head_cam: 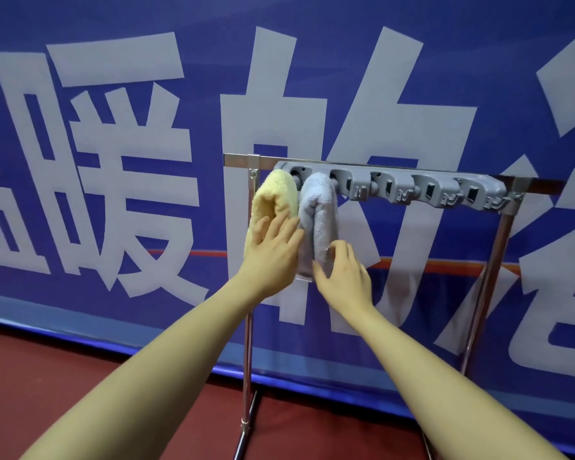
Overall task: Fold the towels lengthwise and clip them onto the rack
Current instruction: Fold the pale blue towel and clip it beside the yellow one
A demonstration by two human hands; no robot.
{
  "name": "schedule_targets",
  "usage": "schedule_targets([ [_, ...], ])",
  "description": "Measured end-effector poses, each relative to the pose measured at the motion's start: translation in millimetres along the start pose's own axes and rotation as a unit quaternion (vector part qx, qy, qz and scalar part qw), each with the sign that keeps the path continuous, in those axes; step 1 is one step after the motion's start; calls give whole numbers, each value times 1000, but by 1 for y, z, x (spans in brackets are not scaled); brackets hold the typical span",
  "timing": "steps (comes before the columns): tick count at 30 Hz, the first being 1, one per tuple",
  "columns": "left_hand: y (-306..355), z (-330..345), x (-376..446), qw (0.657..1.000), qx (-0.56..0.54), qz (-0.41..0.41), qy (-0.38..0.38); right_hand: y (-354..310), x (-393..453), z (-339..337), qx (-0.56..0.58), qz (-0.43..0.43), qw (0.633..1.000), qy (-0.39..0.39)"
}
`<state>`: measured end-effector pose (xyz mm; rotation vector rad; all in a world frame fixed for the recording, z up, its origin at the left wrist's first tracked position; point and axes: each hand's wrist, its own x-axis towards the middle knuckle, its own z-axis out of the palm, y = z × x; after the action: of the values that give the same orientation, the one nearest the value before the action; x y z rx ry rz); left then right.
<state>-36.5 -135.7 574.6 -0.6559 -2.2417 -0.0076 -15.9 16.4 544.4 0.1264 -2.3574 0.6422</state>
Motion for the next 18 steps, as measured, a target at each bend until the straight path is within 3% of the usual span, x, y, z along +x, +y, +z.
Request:
schedule_targets([
  [4,35,6,-32,999,-48,-25,1,13,-37,-11,-7,6,1000,-23],
  [18,158,103,-153,952,-148,-56,-262,125,-184,22,-73,133,967,-207],
])
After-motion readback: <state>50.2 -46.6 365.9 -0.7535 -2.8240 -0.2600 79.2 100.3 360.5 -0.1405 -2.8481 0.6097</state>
